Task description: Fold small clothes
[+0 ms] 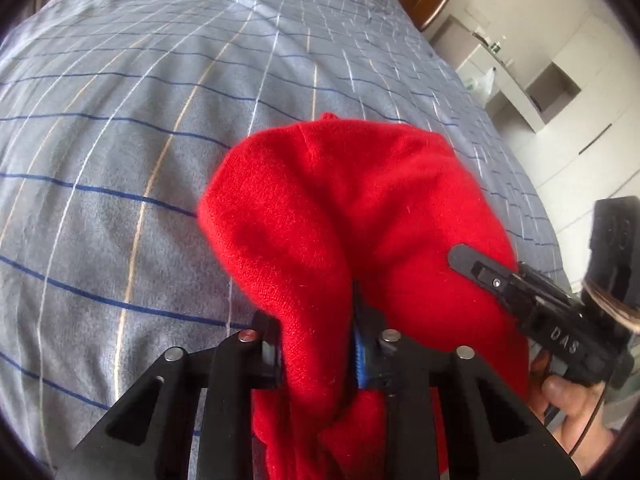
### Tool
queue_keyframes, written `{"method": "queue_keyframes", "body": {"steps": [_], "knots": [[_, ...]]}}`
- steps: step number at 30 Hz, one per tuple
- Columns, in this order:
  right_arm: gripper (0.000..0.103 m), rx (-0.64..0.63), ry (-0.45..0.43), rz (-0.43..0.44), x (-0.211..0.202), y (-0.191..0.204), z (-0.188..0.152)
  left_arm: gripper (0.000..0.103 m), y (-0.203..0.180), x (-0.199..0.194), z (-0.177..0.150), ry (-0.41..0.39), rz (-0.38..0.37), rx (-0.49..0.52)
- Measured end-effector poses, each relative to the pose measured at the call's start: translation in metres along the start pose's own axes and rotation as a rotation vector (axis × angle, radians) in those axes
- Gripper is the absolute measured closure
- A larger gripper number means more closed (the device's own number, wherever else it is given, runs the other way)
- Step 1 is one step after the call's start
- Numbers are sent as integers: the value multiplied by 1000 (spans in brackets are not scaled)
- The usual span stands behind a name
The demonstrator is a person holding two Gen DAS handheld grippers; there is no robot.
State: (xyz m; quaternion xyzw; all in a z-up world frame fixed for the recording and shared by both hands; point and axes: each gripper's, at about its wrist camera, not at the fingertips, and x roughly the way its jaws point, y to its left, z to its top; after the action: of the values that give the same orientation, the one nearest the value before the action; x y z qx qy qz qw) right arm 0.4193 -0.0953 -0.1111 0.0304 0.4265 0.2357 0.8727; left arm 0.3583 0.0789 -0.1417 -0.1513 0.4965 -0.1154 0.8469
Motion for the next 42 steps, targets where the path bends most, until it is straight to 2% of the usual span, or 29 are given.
{"method": "queue_keyframes", "body": {"steps": [2, 5, 8, 10, 12, 13, 14, 15, 17, 19, 20, 22, 25, 30, 36, 42], "knots": [[78, -133, -63, -51, -23, 26, 2, 83, -10, -17, -2, -48, 15, 27], [78, -221, -169, -59, -68, 46, 10, 83, -30, -59, 0, -138, 0, 74], [78, -225, -246, -28, -110, 48, 28, 83, -52, -102, 6, -217, -25, 117], [78, -193, -254, -6, -126, 40, 41, 80, -60, -116, 13, -225, -52, 117], [74, -125, -194, 17, -122, 22, 46, 61, -58, -108, 14, -178, -44, 94], [71, -80, -135, 16, -114, 10, 43, 35, -54, -97, 10, -151, -15, 78], [60, -45, -84, 0, -105, -5, 32, 21, -48, -87, 1, -134, 27, 65], [41, -21, -39, -39, -98, -18, 19, 20, -44, -78, -10, -126, 80, 61], [23, -16, -10, -131, -95, -40, -15, 20, -39, -73, -41, -128, 183, 78], [22, -35, -8, -210, -105, -53, -51, 17, -42, -85, -75, -183, 243, 104], [19, -38, -7, -242, -111, -56, -67, 9, -47, -92, -89, -218, 271, 119], [18, -34, -20, -278, -127, -55, -93, 2, -65, -105, -112, -286, 350, 150], [13, -68, -62, -299, -156, -34, -115, 1, -93, -119, -133, -341, 463, 191], [1, -99, -124, -291, -204, 8, -126, 1, -117, -134, -147, -332, 533, 160], [1, -80, -115, -272, -231, 28, -142, 1, -134, -152, -167, -288, 513, 142], [1, -55, -82, -286, -247, 38, -155, 1, -146, -162, -185, -278, 568, 152]]}}
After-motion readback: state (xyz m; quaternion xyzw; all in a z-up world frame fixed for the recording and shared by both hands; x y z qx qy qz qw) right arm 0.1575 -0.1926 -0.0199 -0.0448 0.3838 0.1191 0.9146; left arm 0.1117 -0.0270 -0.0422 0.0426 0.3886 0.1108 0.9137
